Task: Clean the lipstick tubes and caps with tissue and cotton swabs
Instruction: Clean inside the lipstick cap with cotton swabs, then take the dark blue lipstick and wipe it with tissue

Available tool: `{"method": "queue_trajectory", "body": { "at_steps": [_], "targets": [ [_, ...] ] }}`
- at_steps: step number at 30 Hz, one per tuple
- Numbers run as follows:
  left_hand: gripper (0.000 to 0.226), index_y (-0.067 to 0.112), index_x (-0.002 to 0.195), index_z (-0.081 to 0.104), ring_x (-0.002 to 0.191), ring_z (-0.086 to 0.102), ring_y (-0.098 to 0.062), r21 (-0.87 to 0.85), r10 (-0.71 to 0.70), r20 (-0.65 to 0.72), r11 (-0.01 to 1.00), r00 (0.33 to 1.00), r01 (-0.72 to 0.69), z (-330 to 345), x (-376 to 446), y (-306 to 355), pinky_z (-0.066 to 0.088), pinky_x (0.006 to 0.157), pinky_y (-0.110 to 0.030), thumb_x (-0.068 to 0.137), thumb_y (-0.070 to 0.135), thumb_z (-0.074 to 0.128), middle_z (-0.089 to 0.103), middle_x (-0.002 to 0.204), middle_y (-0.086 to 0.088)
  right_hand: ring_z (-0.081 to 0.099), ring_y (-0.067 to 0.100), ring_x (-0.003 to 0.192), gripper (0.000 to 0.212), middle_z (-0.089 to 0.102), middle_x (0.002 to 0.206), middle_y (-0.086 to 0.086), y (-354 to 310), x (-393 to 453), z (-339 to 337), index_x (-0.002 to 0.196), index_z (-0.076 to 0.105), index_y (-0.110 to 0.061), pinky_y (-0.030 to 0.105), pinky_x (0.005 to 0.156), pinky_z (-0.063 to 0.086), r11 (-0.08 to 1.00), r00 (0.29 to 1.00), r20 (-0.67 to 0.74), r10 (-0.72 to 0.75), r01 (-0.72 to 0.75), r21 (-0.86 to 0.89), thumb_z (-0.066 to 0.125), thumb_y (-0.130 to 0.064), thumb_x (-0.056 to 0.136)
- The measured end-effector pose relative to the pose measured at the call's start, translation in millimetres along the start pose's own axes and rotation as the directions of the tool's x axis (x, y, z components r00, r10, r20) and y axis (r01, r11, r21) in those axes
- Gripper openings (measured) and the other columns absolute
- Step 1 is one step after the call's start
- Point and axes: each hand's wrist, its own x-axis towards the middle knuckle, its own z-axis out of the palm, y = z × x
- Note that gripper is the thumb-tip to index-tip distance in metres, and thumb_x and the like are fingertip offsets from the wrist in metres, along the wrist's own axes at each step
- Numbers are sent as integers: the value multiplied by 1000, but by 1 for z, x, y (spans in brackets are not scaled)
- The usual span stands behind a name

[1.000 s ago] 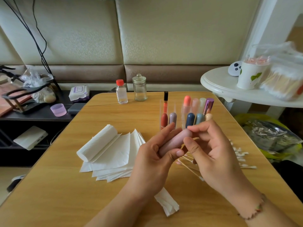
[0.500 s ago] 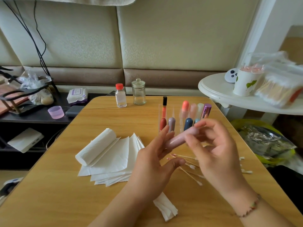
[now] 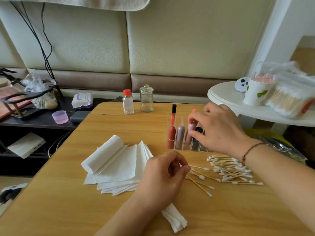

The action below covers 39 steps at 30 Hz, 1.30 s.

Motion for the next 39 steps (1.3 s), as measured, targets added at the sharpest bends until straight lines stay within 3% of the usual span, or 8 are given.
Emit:
{"method": "queue_trajectory", "body": {
  "at_steps": [8,12,18,21,25,29,32,39],
  "targets": [
    [7,22,83,66,55,47,-7,3,23,3,1000,1000,-23,-1,0,1,34,55,-11,87,20,73,56,62,3,50,25,114,38,69,110,-9,7,-7,1,107,68,-28,42,87,34,996,1000,25,1,1,-92,54,-55,84],
    [7,22,83,67,56,47,-6,2,18,1,1000,1000,-18,-1,0,0,35,54,-12,87,20,72,56,62,5,40,30,128,27,64,121,-7,12,-13,0,90,73,-29,44,92,26,984,996,69,61,-49,-172,70,-54,79],
    [10,25,88,66,59,50,-7,-25,9,-65,1000,998,-11,-1,0,-2,38,57,-13,87,18,72,58,67,4,47,24,118,18,68,109,-9,9,-17,-13,95,72,-25,38,90,31,968,967,-150,204,-176,180,77,-33,81],
    [19,29,103,63,72,57,-10,-52,18,-129,998,991,-25,0,1,-2,45,62,-19,87,25,71,61,83,12,56,14,101,16,65,95,-10,-2,-20,-32,96,68,-25,23,84,40,830,932,-132,337,-229,508,74,-25,81],
    [42,32,126,52,105,57,-11,-58,65,-135,996,989,-73,-4,0,4,48,78,-22,90,52,60,59,112,18,66,6,83,11,71,87,-13,-37,-37,-45,91,66,-32,14,68,49,530,937,125,326,-290,797,75,-28,86],
    [21,24,114,60,79,61,-6,-93,134,-33,986,990,-137,-6,-1,11,43,65,-15,98,37,54,65,89,15,71,5,80,22,73,95,-10,-76,-56,-37,103,70,-30,17,61,56,264,906,222,360,-327,907,72,-15,87],
    [21,20,118,60,75,59,1,-11,152,-6,988,988,-152,-6,-2,10,38,64,-8,101,29,51,62,84,20,72,4,82,27,74,97,-10,-84,-61,-31,112,70,-33,15,62,56,252,893,205,400,-322,912,69,-26,86],
    [19,23,111,63,54,48,-4,55,122,12,991,992,-122,-3,0,6,29,53,-10,100,35,52,52,61,17,74,13,80,19,77,85,-1,-82,-64,-20,98,75,-25,19,63,58,149,859,269,436,-363,920,65,-29,83]
  ]
}}
